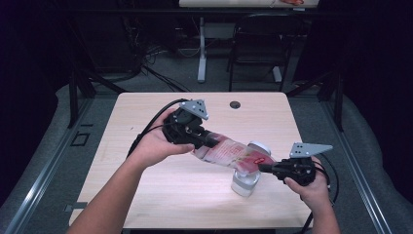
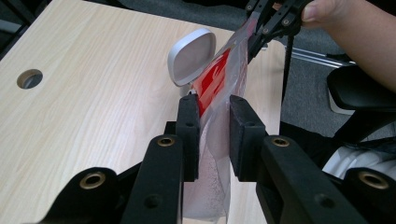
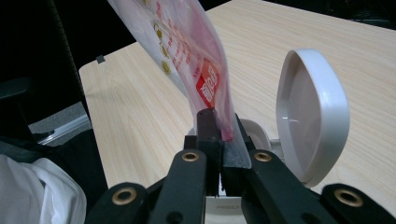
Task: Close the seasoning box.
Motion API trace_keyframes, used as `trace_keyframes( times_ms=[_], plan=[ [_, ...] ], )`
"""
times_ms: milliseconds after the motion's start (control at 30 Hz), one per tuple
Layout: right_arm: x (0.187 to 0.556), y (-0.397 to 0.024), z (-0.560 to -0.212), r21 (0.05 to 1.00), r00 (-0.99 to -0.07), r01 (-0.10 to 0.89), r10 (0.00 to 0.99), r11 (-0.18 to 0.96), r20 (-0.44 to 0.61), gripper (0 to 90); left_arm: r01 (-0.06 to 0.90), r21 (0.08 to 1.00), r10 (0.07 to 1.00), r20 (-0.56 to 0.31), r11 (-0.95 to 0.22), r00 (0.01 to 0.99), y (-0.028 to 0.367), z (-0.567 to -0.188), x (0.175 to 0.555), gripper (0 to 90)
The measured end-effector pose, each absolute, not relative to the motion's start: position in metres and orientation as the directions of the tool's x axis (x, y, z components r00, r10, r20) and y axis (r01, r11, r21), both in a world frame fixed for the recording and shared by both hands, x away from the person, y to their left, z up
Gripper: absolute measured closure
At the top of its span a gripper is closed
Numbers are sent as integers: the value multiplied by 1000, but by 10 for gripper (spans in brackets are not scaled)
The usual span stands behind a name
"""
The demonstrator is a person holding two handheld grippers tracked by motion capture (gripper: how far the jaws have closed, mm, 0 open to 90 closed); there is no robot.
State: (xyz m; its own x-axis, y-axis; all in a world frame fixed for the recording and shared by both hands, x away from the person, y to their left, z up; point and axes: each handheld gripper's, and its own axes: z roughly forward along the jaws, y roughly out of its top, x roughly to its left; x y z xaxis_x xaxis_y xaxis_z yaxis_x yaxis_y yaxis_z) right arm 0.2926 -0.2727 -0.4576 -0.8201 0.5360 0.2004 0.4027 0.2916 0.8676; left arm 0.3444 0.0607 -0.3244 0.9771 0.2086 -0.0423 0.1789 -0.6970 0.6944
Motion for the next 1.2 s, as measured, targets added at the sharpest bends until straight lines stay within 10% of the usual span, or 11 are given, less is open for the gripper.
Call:
trace_keyframes(
  times_ms=[1200],
  plan=[
    [293, -274, -455, 879, -814, 385, 552, 281, 181, 888, 204, 694, 221, -66, -691, 973, 69, -337, 349, 756]
  ],
)
